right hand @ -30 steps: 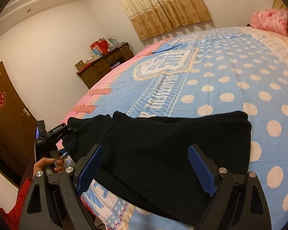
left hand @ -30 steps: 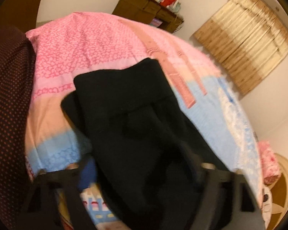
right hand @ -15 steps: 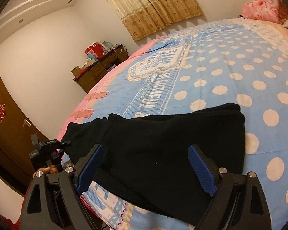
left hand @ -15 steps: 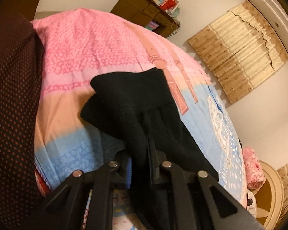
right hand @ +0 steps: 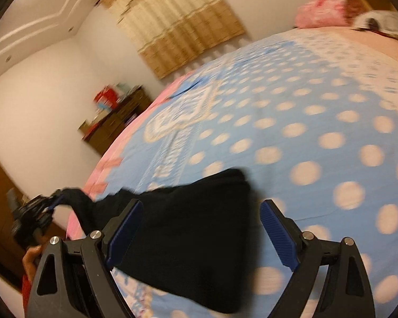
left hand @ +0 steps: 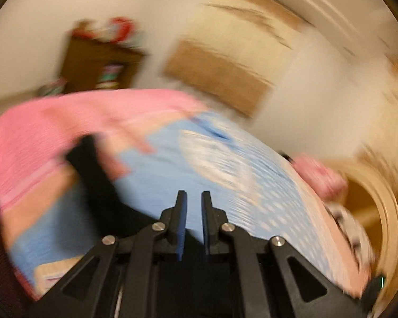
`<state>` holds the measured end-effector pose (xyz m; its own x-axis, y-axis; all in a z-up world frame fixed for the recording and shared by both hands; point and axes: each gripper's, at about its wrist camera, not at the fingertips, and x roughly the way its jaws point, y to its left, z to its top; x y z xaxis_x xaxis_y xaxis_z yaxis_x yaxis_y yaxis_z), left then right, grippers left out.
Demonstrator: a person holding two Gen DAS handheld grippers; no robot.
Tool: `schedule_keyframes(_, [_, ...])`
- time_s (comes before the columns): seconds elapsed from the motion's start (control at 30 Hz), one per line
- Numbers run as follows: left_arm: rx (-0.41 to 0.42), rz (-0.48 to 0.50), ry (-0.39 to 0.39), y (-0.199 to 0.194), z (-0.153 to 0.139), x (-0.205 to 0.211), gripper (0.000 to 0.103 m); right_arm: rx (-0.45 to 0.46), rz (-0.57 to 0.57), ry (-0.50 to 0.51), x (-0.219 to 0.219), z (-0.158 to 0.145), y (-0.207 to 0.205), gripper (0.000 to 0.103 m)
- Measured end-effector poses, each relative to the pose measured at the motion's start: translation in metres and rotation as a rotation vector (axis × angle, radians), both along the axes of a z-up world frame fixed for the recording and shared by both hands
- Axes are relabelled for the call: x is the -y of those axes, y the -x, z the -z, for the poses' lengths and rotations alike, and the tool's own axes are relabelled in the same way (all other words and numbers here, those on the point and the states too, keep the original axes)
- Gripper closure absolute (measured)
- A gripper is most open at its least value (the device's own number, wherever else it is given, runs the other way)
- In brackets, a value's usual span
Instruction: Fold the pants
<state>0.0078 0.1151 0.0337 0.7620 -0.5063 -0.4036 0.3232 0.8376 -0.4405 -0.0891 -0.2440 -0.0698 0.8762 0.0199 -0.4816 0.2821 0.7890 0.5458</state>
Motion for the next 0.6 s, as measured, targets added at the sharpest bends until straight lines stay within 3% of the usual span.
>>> schedule_keyframes(0.03, [0.02, 0.079, -0.06, 0.007, -0.003, 0.027, 0.092, -0.001, 0.023, -0.01, 0.007, 0.001, 0.005, 0.013])
schedule_keyframes(0.1, [0.038, 0.116, -0.131, 0.017, -0.002, 0.051, 0.092, -0.008, 0.082, -0.043, 0.024, 0.005, 0.02, 0.013])
schedule_keyframes(0.17, [0.017, 0.098, -0.134, 0.018, 0.003, 0.053, 0.092, -0.002, 0.115, -0.082, 0.034, 0.007, 0.034, 0.013])
schedule_keyframes(0.27, [-0.076, -0.045, -0.138, 0.012, 0.02, 0.025, 0.092, 0.007, 0.122, -0.071, 0.036, 0.008, 0.048, 0.012])
schedule_keyframes(0.33, [-0.17, -0.194, -0.143, 0.006, 0.034, -0.01, 0.092, 0.006, 0.11, -0.063, 0.034, 0.01, 0.052, 0.013])
schedule_keyframes(0.4, [-0.232, -0.289, -0.103, 0.009, 0.047, -0.04, 0.091, 0.0, 0.098, -0.082, 0.034, 0.016, 0.051, 0.013])
schedule_keyframes(0.5, [-0.354, -0.417, 0.019, 0.011, 0.077, -0.08, 0.091, -0.006, 0.085, -0.135, 0.036, 0.026, 0.046, 0.013])
schedule_keyframes(0.6, [-0.429, -0.511, 0.097, 0.013, 0.102, -0.094, 0.089, -0.027, 0.06, -0.173, 0.035, 0.035, 0.037, 0.013])
